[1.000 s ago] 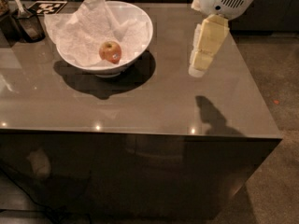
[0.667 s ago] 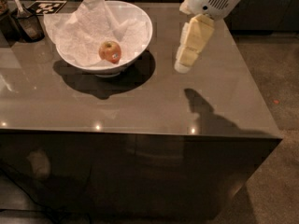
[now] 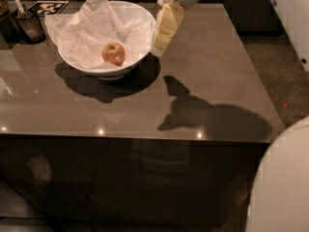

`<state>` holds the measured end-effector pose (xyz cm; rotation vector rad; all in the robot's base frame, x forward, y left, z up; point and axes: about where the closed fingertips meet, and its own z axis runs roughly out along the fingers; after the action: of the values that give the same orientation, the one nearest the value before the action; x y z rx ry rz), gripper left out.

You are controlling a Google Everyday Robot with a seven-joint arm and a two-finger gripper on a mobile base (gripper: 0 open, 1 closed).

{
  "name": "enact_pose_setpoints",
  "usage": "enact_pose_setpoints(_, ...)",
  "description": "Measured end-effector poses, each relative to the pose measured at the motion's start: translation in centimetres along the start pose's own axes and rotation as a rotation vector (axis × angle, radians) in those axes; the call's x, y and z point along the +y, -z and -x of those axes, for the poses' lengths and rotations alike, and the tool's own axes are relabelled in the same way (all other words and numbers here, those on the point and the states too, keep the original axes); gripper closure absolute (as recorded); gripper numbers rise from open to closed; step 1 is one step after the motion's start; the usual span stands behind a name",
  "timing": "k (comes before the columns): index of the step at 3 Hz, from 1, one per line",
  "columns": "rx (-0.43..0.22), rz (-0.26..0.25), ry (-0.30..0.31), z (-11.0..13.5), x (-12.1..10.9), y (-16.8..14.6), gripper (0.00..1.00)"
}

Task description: Pick apple from white bowl

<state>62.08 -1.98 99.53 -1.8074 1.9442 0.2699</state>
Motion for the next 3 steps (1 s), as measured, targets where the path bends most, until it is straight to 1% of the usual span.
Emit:
enact_pose_setpoints(1, -0.013, -0.014, 0.002, 0.5, -0.4, 0.0, 0.00)
enact_pose_setpoints(2, 0.015, -0.029, -0.046, 1.6, -1.5, -2.0, 0.00)
enact_pose_setpoints(3, 0.049, -0.004, -0.073, 4.2, -3.6, -5.4, 0.00)
